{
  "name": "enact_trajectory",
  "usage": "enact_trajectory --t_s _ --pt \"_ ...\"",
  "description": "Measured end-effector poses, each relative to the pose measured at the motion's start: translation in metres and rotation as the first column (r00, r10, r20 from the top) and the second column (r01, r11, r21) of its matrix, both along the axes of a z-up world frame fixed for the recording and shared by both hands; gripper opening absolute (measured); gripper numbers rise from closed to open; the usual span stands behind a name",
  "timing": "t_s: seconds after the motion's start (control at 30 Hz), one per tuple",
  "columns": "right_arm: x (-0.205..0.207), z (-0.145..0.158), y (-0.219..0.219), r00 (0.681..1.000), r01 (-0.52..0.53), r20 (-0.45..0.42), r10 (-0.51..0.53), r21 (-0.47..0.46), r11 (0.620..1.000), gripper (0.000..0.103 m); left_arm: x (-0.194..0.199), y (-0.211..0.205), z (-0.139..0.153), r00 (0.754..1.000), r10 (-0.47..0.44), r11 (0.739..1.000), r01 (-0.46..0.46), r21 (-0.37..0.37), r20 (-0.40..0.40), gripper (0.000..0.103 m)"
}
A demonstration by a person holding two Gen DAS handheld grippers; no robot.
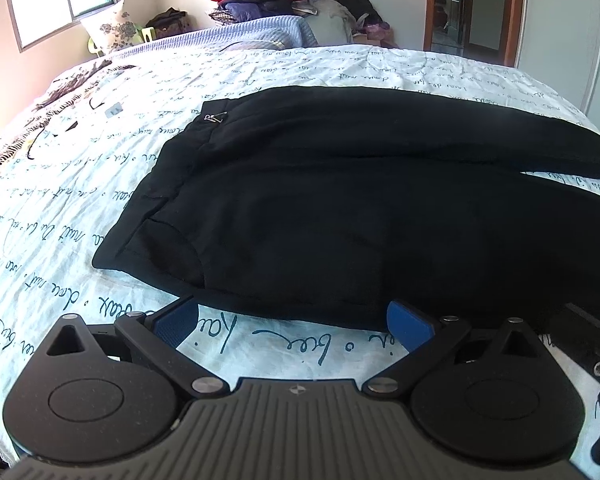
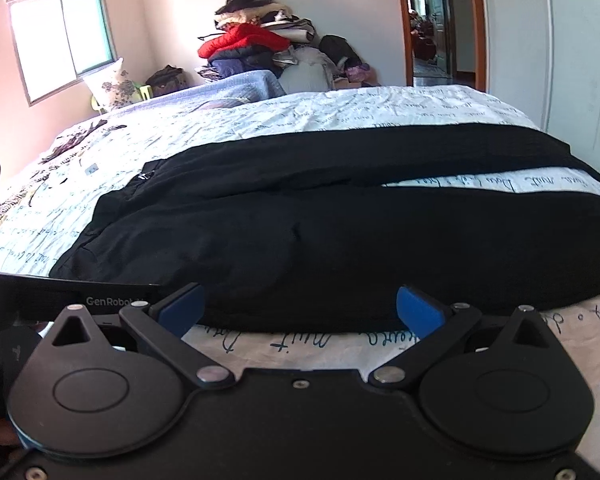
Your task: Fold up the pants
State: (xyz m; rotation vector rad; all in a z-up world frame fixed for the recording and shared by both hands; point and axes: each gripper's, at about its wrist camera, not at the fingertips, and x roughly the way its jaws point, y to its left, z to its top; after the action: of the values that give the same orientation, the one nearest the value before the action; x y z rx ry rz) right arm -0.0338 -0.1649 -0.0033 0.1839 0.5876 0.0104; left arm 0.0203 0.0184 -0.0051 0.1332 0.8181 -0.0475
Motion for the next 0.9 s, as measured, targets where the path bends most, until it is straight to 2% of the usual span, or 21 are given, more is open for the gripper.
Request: enact_trajectory --t_s 0.13,0.3,0.4,0.47,0.53,0.6,0.67,0.73,0.8,0.83,0.9 --pt "0.013 0.014 -0.001 0.988 -0.124 0.083 0.13 -0.071 0.99 0.103 0.012 0.02 0.008 0.999 -0.036 0.998 0.035 -0.055 -0.011 0.102" --pt "0.062 0.032 -0.004 0.968 -0.229 0.074 0.239 -0.129 0.965 0.103 0.045 0.049 0.027 0.997 -0.07 0.997 0.07 -0.016 0.039 0.102" --pt "0.107 0.038 -0.003 0.965 -0.237 0.068 0.254 -0.19 0.953 0.103 0.079 0.066 0.036 0.996 -0.069 0.998 0.068 0.015 0.053 0.102" --pt "0.14 0.037 0.0 0.952 -0.288 0.039 0.303 -0.22 0.932 0.103 0.107 0.079 0.041 0.997 -0.059 0.998 0.059 0.009 0.043 0.102" --pt "0.174 0.032 0.002 0.925 -0.368 0.015 0.38 -0.218 0.904 0.103 0.138 0.093 0.044 0.998 -0.042 0.999 0.042 -0.015 0.043 0.102" --pt "0.206 0.026 0.006 0.897 -0.431 -0.01 0.441 -0.232 0.872 0.103 0.17 0.102 0.044 0.999 -0.033 0.999 0.033 -0.008 0.037 0.1" --pt "0.237 0.019 0.011 0.858 -0.5 -0.027 0.513 -0.27 0.823 0.103 0.2 0.106 0.043 0.996 -0.076 0.997 0.076 0.005 0.046 0.101" --pt "0.27 0.012 0.013 0.832 -0.543 -0.059 0.552 -0.294 0.786 0.103 0.231 0.109 0.04 0.992 -0.123 0.992 0.122 0.007 0.031 0.101" --pt "0.301 0.006 0.013 0.815 -0.575 -0.105 0.569 -0.268 0.773 0.103 0.261 0.114 0.035 0.984 -0.176 0.984 0.176 -0.03 0.011 0.1" --pt "0.318 0.004 0.013 0.797 -0.603 -0.128 0.59 -0.228 0.765 0.102 0.277 0.118 0.032 0.98 -0.2 0.978 0.2 -0.057 0.006 0.101" --pt "0.347 0.002 0.01 0.781 -0.624 -0.144 0.607 -0.18 0.76 0.102 0.304 0.127 0.027 0.968 -0.249 0.964 0.249 -0.093 0.007 0.1"
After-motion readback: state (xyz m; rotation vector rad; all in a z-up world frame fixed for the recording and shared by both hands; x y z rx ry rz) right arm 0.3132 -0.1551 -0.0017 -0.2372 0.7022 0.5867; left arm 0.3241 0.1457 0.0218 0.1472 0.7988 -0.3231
